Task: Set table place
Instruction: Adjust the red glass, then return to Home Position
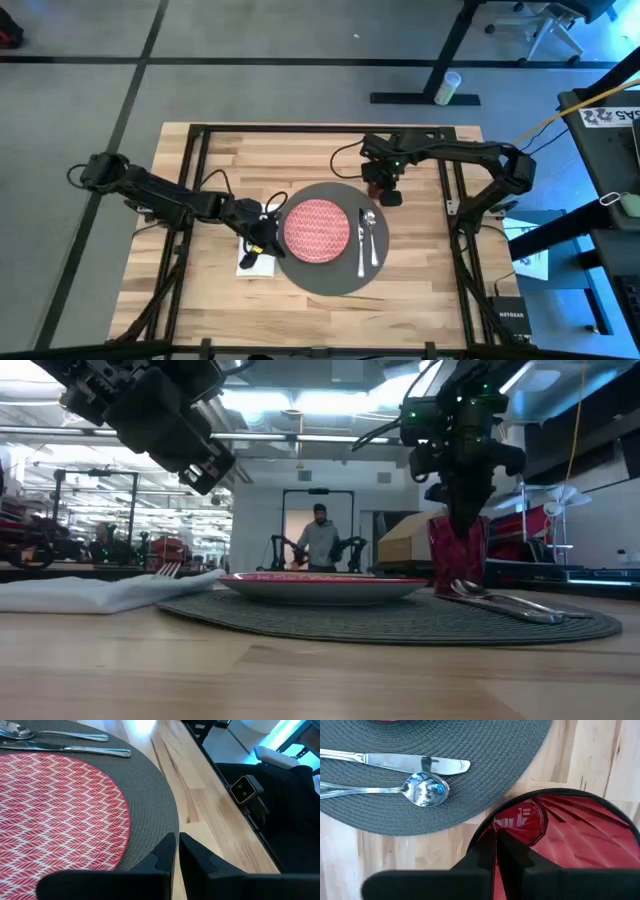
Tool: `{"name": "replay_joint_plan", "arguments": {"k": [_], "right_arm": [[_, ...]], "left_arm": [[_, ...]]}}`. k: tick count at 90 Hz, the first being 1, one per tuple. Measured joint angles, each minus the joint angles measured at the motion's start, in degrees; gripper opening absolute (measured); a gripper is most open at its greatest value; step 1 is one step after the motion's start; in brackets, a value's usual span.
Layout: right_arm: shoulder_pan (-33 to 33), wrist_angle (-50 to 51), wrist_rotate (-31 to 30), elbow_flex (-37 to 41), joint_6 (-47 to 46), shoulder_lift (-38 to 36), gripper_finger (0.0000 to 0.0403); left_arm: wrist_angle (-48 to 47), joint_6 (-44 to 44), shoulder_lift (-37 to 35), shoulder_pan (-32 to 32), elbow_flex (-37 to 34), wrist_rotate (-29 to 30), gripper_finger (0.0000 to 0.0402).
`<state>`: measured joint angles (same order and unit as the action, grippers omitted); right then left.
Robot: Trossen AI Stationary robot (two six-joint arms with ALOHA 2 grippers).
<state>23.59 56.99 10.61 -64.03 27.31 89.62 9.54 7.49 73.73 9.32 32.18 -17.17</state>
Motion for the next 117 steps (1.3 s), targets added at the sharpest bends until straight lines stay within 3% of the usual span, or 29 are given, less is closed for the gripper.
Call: {"name": "replay_joint_plan", "arguments": {"k": [33, 65, 97, 117], "right_arm": [[0.00, 0.87, -0.02, 0.00, 0.02, -0.36, 0.0000], [-0.13, 1.09, -0.02, -0.02, -0.09, -5.77, 0.0000], [-8.39, 0.15, -1.07, -0.04, -0.22, -9.07, 0.0000], [-15.58, -4.95, -1.07, -0.04, -0.01, -10.90, 0.0000]], "left_arm": [[0.04, -0.02, 0.00, 0.01, 0.00, -0.01, 0.0005], [0.01, -0.22, -1.24, 0.00, 0.02, -0.02, 0.0005], [-6.56, -1.30, -9.75, 0.37, 0.04, 0.03, 0.0005], [-7.25, -1.91, -17.09, 2.65, -1.99, 3.35, 0.0005]]}}
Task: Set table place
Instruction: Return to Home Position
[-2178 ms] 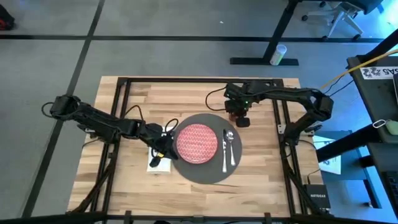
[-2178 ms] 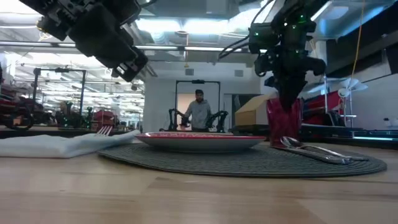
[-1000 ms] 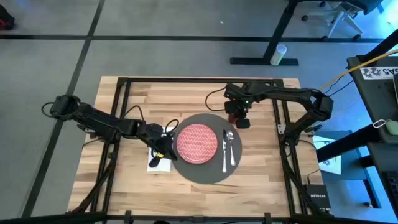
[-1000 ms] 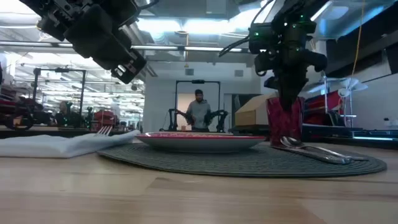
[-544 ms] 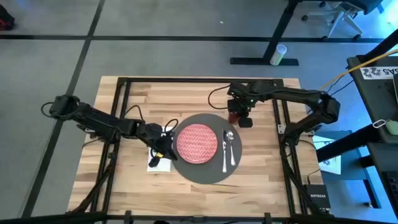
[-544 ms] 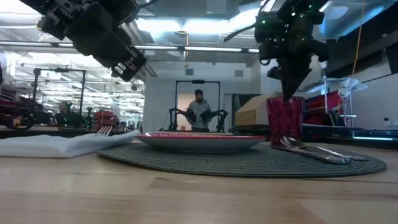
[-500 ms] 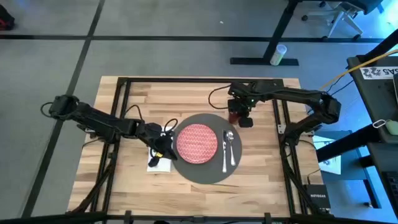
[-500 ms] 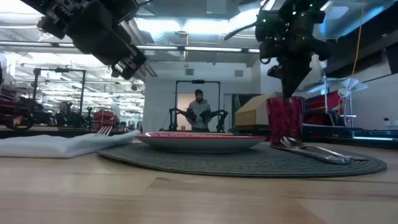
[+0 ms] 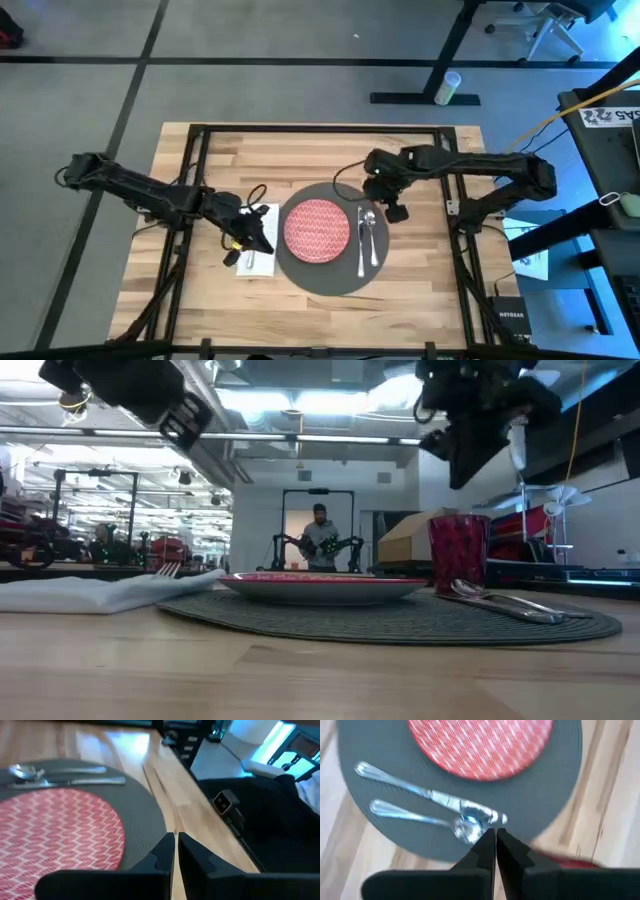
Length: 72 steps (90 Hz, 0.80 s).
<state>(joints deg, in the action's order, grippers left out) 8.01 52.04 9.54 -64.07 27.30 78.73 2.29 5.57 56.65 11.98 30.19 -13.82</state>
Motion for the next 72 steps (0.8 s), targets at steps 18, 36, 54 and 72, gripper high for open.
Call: {"name": "replay_joint_plan", "arguments": {"k": [18, 36, 54, 72], "right_arm": [[-4.46, -3.71, -0.02, 0.00, 2.17, -1.01, 0.0000], [-6.96, -8.36, -0.05, 0.00, 3.62, -1.06, 0.0000], [-8.20, -12.83, -1.40, 3.97, 5.10, -2.58, 0.0000], [-8.04, -26.54, -0.99, 17.83, 2.61, -8.91, 0.0000]], "left_arm": [[7.82, 3.46, -7.76, 2.04, -7.62, 1.06, 0.0005], [7.64, 5.75, -14.10, 3.04, -13.27, 3.44, 0.0005], [7.32, 6.20, -18.64, 2.99, -17.03, 4.28, 0.0005], [7.32, 6.59, -21.62, 2.99, -18.84, 6.71, 0.0005]]}}
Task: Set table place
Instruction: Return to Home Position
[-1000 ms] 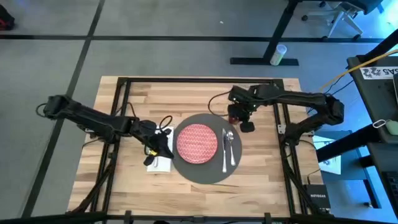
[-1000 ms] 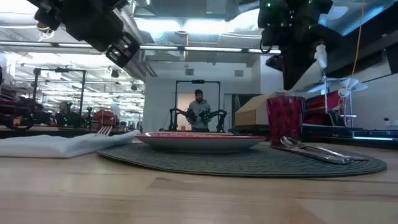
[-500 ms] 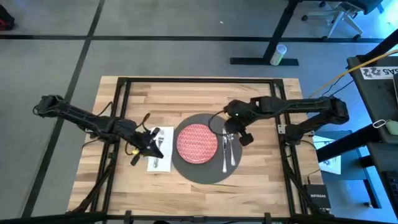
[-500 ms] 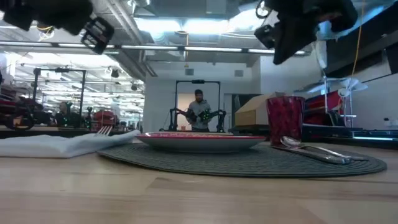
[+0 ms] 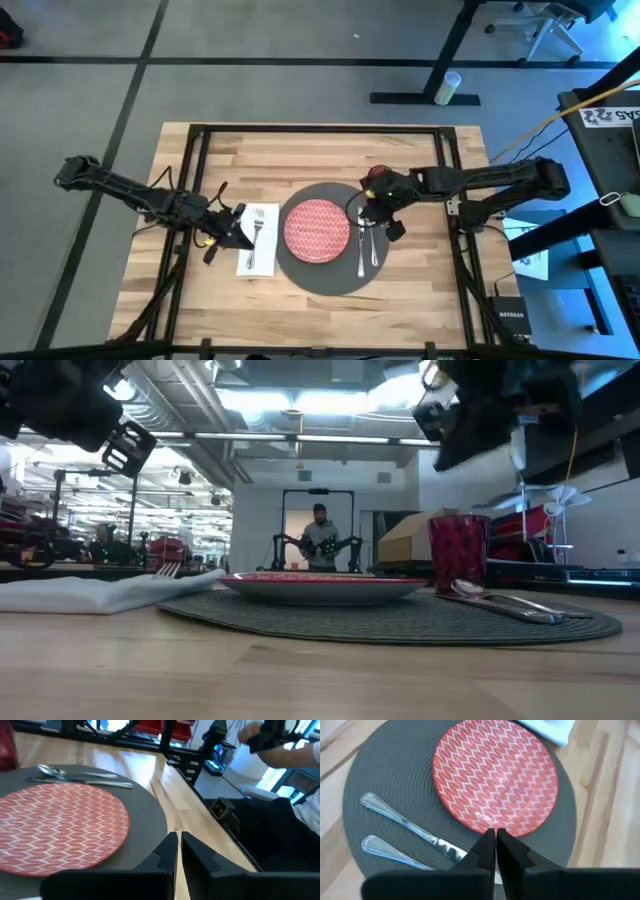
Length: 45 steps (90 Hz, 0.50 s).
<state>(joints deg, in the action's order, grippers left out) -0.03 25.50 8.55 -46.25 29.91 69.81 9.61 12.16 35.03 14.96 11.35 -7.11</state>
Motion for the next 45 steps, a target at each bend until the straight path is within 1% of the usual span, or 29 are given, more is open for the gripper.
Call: {"name": "replay_joint_plan", "arguments": {"k": [16, 25, 36, 45], "right_arm": [[0.00, -19.67, 3.65, 14.60, -2.70, -8.58, 0.0000], [0.00, -28.46, 4.13, 21.55, -4.29, -13.23, 0.0000], [0.02, -36.08, 4.14, 28.11, -5.96, -18.57, 0.0000], [0.02, -38.89, 4.06, 31.40, -6.83, -22.48, 0.0000]], "left_arm": [[-0.37, -1.66, -1.21, -0.02, 0.00, 0.45, 0.0005], [-1.43, -1.65, -1.36, -0.04, -0.02, 1.32, 0.0005], [-2.97, -1.68, -1.40, -0.04, -0.04, 1.84, 0.0005], [-3.35, -2.40, -1.40, -0.04, -0.04, 1.87, 0.0005]]}}
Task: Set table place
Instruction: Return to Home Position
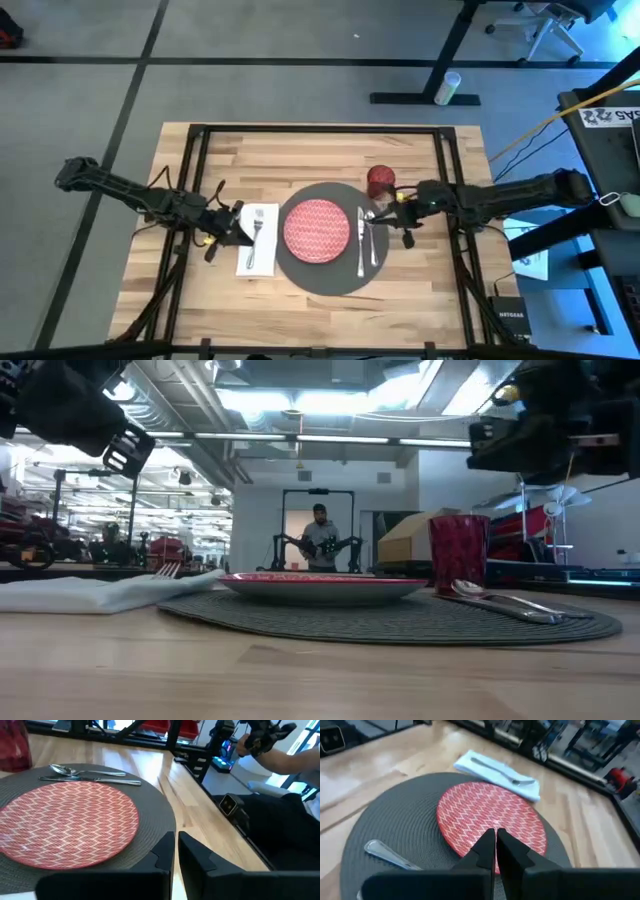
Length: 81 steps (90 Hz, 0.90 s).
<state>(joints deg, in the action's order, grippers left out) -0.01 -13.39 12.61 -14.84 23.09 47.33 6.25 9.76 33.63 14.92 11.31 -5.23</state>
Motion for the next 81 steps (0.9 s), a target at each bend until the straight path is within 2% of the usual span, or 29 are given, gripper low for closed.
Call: {"name": "replay_joint_plan", "arguments": {"k": [14, 26, 47, 65, 73, 81], "right_arm": [[-0.02, 0.74, -1.18, 1.77, -0.23, -5.26, 0.0000], [-0.02, 3.16, -2.48, 1.75, 1.25, -9.40, 0.0000], [-0.02, 11.73, -7.98, 1.72, 2.31, -19.46, 0.0000], [-0.04, 17.57, -9.80, 1.72, 3.08, -29.31, 0.0000], [-0.04, 21.26, -10.86, 1.72, 3.13, -33.41, 0.0000], [-0.04, 24.73, -11.60, 1.73, 2.93, -37.07, 0.0000]], "left_arm": [[-0.50, -0.79, -0.70, -0.02, 0.00, 0.00, 0.0005], [-5.20, -0.21, -4.14, -0.07, 0.00, -0.02, 0.0005], [-13.10, 0.24, -15.83, -0.07, 0.00, -0.02, 0.0005], [-22.72, 1.85, -27.97, -0.07, -0.06, -0.02, 0.0005], [-23.01, 2.96, -32.97, 0.02, -1.09, 0.00, 0.0005], [-23.97, 3.93, -33.39, 0.29, -1.94, 0.02, 0.0005]]}}
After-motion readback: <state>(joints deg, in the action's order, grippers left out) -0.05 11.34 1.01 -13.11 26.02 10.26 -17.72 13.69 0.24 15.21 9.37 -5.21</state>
